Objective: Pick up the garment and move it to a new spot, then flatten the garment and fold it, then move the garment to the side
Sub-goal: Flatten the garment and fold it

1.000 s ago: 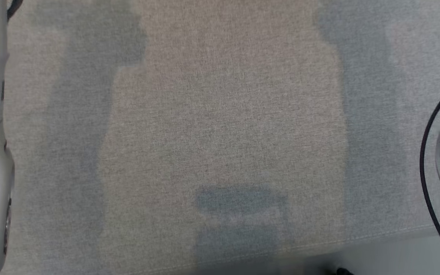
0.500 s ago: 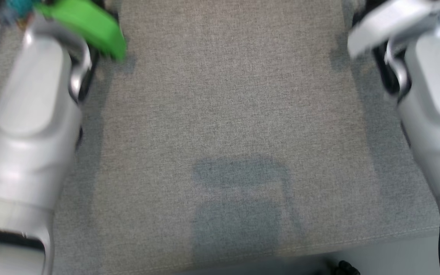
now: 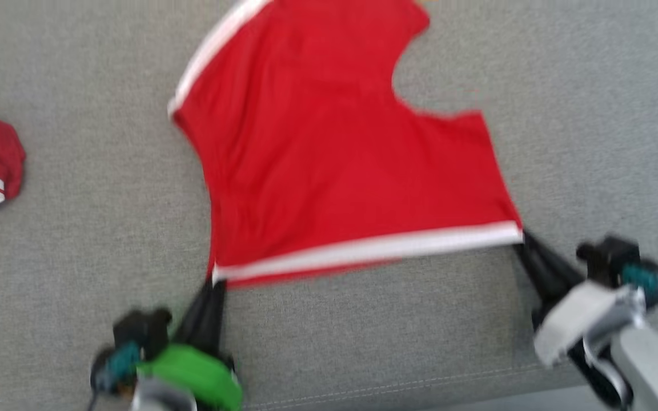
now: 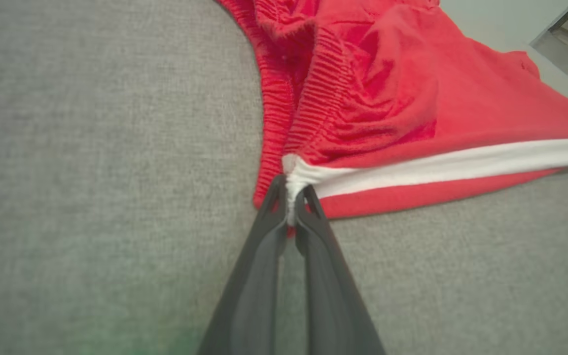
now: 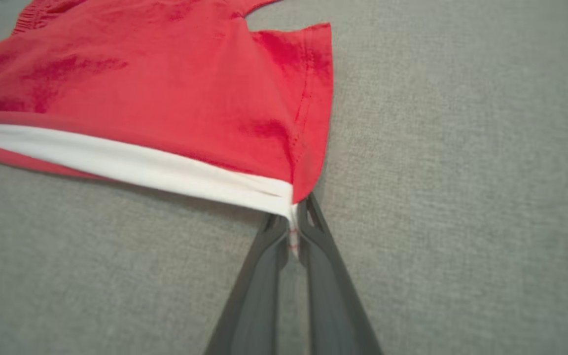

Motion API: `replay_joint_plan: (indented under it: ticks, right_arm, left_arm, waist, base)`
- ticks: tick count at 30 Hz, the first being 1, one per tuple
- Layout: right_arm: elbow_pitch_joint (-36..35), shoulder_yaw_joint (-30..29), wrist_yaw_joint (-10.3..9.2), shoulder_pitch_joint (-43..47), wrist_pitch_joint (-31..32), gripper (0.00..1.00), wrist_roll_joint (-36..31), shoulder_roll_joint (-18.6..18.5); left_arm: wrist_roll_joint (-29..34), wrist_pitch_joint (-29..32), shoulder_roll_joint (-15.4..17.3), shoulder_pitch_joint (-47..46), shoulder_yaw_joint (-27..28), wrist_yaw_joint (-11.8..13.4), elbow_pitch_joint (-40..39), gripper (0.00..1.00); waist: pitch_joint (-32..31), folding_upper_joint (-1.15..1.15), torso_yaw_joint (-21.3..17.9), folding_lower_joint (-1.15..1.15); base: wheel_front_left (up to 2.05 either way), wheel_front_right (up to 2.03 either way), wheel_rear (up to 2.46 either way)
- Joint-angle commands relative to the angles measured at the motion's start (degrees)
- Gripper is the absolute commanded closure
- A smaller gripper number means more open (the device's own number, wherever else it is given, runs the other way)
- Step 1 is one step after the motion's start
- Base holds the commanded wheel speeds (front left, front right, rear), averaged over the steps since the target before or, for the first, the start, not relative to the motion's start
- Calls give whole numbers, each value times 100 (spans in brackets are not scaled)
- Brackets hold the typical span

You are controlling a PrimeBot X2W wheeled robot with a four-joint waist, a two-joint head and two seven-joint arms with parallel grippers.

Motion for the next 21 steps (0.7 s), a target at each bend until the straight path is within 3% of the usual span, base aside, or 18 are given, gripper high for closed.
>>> replay_joint_plan:
  ticks: [1,6,10,16,21]
  right_arm:
    - [-271,-202,-26,631,111,100,147,-153]
    - [-1305,-868,-27,2036,458,100,285,-198]
    - [-1994,-1434,-29,2488,773,100,191,-82]
    - [-2408,-1446,-23,2097,1264,100,96,-15]
    - [-2357,-1179,-18,963,1710,100,210,-163]
  left_arm:
    - [-222,118,96,836,70,287,-338,100]
    - [-591,338,87,2248,139,815,-1844,100]
    - [-861,638,69,2819,101,1066,-2705,100]
    - [-972,1082,111,2415,118,1101,-3225,100]
    - [-925,1642,179,1474,188,1191,-3514,100]
  waist:
    - [-703,0,-131,0]
    - [-924,0,-106,0]
    - [-971,0,-63,0]
    - [-911,0,136,0]
    - [-456,0,447,0]
  base:
    - [0,0,0]
    - [0,0,0]
    - [0,0,0]
    - [0,0,0]
    - [0,0,0]
